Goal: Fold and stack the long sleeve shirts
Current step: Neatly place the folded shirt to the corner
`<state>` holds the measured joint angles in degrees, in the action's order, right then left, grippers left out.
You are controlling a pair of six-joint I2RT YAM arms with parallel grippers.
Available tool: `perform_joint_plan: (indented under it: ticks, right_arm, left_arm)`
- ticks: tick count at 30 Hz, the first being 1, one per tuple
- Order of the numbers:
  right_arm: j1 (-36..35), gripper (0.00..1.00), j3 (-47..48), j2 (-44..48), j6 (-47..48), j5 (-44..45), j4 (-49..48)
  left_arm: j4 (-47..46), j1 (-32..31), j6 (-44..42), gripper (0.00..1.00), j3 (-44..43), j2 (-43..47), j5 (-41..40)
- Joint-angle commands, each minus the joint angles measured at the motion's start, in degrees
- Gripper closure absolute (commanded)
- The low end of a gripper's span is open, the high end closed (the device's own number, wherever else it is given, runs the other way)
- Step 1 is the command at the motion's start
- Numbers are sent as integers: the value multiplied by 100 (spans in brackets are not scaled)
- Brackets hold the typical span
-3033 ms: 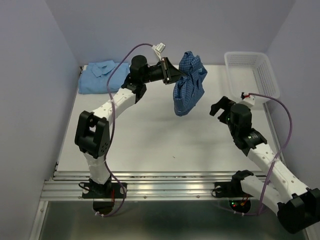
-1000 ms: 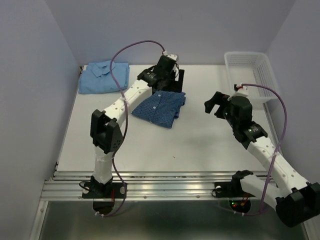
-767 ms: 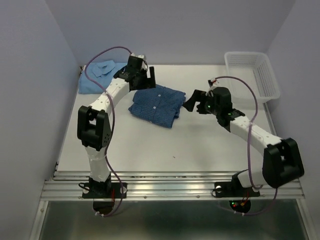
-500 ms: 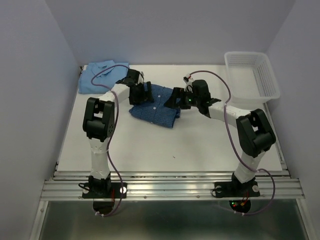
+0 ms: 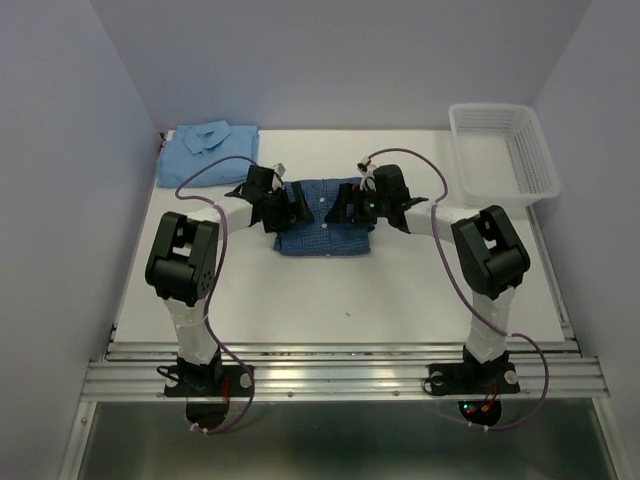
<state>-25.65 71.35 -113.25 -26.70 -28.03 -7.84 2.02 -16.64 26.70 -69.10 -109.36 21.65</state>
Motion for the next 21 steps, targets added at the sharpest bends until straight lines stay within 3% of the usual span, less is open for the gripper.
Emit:
perform_joint_plan:
  ticks: [1, 6, 9, 16, 21]
  right_arm:
    - [182, 0, -410, 584, 506, 622, 238]
    - [350, 0, -623, 1331, 936, 843, 572]
    - [140, 0, -368, 1700, 1796, 1148, 1274]
    - [-1643, 0, 132, 1851, 2994, 2959, 2022]
    - [-2583, 0, 1019, 834, 3406, 4117, 2540]
  left_arm:
    - [-106, -558, 651, 1, 633, 598, 94]
    - [-123, -594, 1030, 1, 968, 1311, -169]
    - [401, -533, 1188, 1, 1030, 2030, -1018]
    - [1142, 450, 1513, 1, 1573, 2823, -1839]
    - [1038, 1381, 1602, 1, 2276, 3358, -1550]
